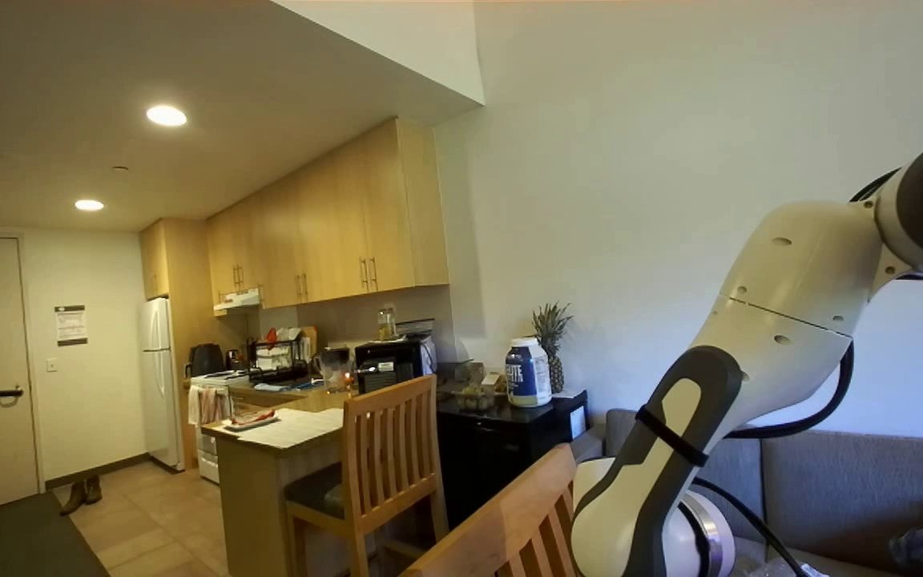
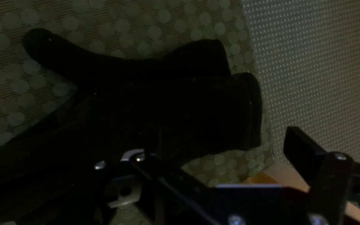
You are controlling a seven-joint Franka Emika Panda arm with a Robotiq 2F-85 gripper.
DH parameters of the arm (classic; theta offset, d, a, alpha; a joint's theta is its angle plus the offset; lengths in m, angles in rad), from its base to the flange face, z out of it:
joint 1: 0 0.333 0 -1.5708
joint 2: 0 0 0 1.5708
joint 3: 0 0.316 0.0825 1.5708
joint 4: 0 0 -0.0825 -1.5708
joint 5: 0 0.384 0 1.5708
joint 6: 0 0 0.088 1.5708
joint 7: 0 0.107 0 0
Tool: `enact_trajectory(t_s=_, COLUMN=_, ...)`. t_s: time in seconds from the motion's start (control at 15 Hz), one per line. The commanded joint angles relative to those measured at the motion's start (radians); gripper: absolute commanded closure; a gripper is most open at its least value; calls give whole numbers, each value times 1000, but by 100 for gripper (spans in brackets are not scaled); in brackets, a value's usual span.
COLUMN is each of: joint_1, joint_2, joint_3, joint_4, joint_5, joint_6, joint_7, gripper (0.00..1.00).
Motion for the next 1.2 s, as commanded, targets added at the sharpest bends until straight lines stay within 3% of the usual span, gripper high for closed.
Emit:
enact_trajectory(t_s=0.0, joint_1=-24, joint_2=5, joint_3=14, joint_4=21, joint_5=-75, joint_6=-70, joint_7=-31, gripper=0)
enact_trajectory(t_s=1.13, joint_1=-14, joint_2=38, joint_3=8, joint_4=143, joint_5=-316, joint_6=-389, joint_7=-257, gripper=0)
